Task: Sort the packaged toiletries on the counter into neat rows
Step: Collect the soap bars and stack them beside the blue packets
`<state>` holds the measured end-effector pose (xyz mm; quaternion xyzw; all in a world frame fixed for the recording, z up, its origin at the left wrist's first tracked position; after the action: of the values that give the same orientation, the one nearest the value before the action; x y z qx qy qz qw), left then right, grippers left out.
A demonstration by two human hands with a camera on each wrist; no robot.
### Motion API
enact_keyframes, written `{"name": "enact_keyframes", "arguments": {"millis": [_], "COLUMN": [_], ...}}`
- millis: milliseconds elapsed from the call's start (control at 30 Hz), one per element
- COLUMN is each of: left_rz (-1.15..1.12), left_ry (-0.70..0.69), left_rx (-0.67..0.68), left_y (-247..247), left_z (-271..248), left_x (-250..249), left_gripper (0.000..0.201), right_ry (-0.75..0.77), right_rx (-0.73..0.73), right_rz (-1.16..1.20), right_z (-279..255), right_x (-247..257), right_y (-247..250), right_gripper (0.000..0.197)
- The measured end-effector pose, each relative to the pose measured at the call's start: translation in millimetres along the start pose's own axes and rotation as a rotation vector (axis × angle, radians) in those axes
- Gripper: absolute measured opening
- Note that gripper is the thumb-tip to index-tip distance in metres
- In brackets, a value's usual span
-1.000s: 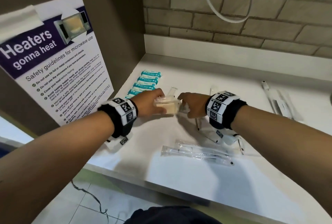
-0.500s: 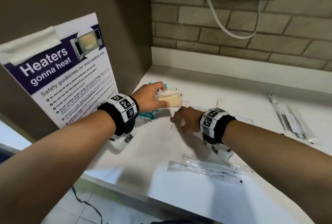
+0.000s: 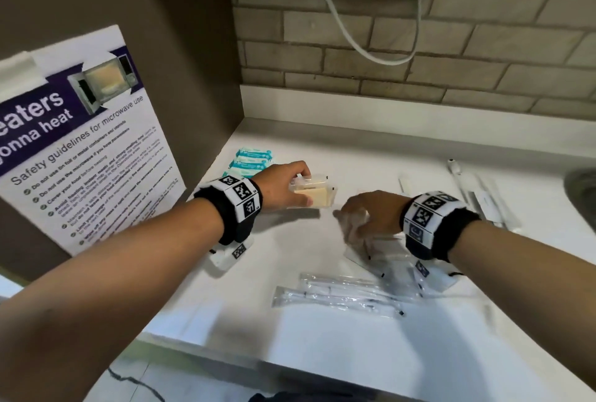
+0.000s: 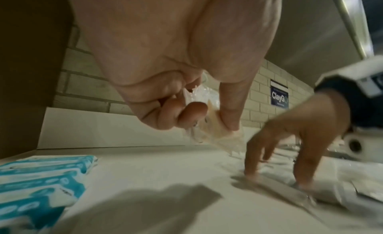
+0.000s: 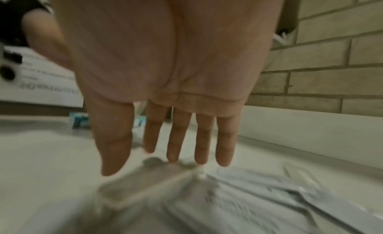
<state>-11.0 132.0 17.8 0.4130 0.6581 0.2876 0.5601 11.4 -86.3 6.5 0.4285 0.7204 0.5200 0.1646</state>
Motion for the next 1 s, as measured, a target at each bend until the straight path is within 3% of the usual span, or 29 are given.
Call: {"name": "enact_keyframes", "arguments": {"millis": [100, 200, 400, 600, 833, 1000], "left_rz": [0.091, 0.124, 0.188, 0.276, 0.308, 0.374], "left_ry": [0.026, 0.051, 0.091, 0.133, 0.119, 0.124], "left_rx": [0.051, 0.072, 0.118, 0.159, 0.14, 0.168], "left_y": [-6.5, -13.2, -29.5, -33.8, -28.6, -35.2], "left_z": [-1.7, -3.2, -9.4, -5.9, 6.2, 5.3], "left_x": [1.3, 5.2, 10.2, 14.8, 15.1, 13.9], "left_gripper": [0.038, 0.035, 0.038, 0.042, 0.026, 0.038], "right_ry": [0.005, 0.029, 0.099, 0.149, 0.177, 0.158], "right_rx": [-0.174, -0.15, -0.052, -0.057, -0.062, -0.059], "right_rz": [0.187, 0.212, 0.074, 0.088, 0.09, 0.107], "right_z": [6.2, 18.9, 46.1, 59.4, 65.0, 67.3], "right_x": [11.2, 28.4, 49.7, 51.7, 47.1, 49.6], "right_y": [13.9, 14.3, -3.9, -6.2, 2.3, -3.6], "right_gripper": [0.077, 0.09, 0.046, 0.044, 0.032, 0.027]}}
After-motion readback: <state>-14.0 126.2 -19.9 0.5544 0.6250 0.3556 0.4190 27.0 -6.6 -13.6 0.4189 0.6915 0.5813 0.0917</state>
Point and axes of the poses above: each hand's wrist, its own z-axis towards the middle knuckle, its own y-axis out of the back of the hand, x = y × z, the point moved 1 cm from there along z, towards the middle knuckle, and after that the axes turned 8 degrees about y, right-handed, at the moved point
